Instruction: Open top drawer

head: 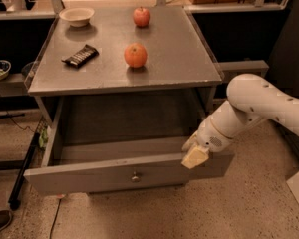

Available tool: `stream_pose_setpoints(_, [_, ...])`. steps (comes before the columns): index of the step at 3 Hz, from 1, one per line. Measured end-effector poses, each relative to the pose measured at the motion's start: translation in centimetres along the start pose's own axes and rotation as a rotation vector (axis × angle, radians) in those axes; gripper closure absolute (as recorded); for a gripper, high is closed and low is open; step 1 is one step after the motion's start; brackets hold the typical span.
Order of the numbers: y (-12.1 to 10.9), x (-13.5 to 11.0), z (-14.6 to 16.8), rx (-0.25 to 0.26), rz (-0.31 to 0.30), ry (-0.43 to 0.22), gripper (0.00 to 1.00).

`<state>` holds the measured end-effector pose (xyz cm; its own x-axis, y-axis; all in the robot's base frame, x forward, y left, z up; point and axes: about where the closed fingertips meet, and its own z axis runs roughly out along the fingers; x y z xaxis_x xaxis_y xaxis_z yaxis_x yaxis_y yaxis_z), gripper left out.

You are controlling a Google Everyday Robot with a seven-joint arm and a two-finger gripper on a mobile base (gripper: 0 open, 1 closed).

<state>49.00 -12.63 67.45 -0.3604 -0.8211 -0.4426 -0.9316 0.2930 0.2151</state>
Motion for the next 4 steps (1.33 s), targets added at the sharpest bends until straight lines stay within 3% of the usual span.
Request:
stream_pose_setpoints(2, [0.7, 0.5, -0.2, -0.003, 0.011, -0.014, 1.00])
stream_pose_setpoints(4, [3.6, 1.2, -0.9, -0.014, -0.008, -0.078, 1.00])
